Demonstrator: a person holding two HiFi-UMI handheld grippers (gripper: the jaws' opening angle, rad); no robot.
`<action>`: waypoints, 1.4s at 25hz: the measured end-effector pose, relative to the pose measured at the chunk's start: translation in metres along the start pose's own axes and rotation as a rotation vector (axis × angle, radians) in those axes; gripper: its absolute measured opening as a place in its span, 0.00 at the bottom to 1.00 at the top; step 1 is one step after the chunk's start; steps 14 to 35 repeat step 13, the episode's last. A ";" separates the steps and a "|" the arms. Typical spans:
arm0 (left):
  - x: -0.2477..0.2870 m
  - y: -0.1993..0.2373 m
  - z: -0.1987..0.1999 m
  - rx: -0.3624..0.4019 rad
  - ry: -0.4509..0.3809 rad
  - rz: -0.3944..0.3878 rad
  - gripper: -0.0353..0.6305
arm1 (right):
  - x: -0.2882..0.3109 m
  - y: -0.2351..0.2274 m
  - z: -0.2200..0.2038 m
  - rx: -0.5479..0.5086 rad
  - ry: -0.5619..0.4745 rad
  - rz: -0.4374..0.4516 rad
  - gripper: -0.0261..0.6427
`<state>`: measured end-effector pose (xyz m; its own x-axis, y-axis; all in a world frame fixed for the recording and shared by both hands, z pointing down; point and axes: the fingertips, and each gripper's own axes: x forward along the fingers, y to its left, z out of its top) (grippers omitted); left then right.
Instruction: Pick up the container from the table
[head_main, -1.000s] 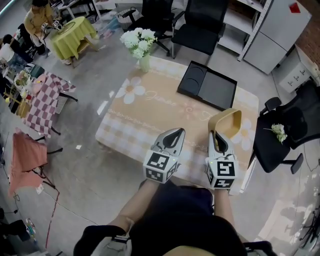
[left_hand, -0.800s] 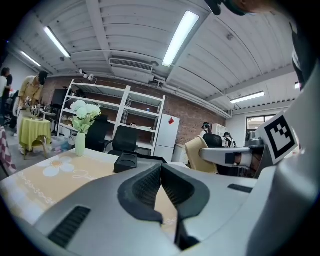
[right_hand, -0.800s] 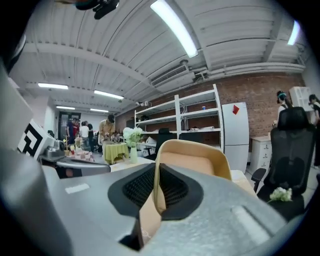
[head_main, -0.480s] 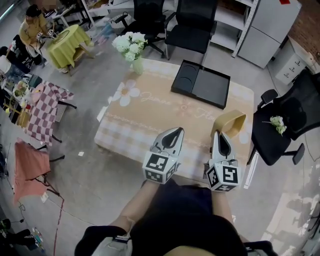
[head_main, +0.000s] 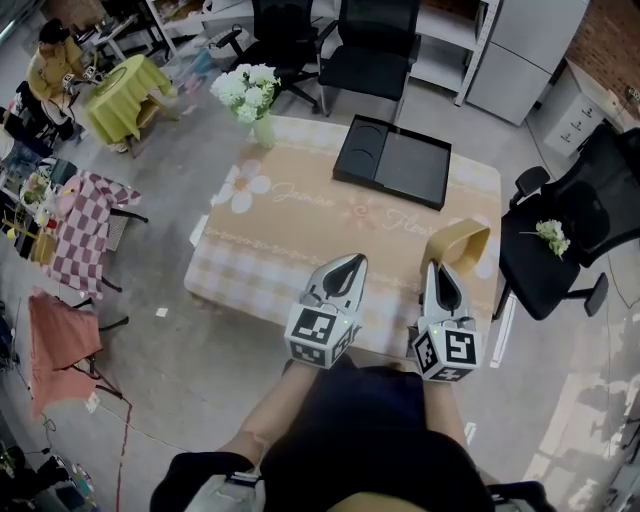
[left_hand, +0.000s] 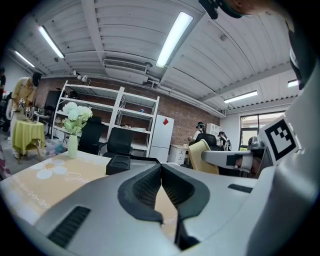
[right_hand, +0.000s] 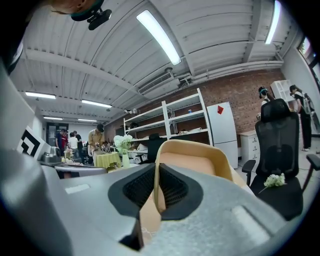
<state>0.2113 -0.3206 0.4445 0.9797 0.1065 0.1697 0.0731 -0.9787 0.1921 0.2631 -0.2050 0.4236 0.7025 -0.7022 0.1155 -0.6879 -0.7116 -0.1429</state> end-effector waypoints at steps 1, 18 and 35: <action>0.000 0.001 -0.001 -0.001 0.001 0.001 0.07 | 0.000 -0.001 0.000 -0.002 0.000 -0.002 0.08; 0.001 0.008 -0.005 -0.018 0.009 0.005 0.07 | 0.007 0.004 -0.004 -0.010 0.017 0.003 0.08; 0.001 0.008 -0.005 -0.018 0.009 0.005 0.07 | 0.007 0.004 -0.004 -0.010 0.017 0.003 0.08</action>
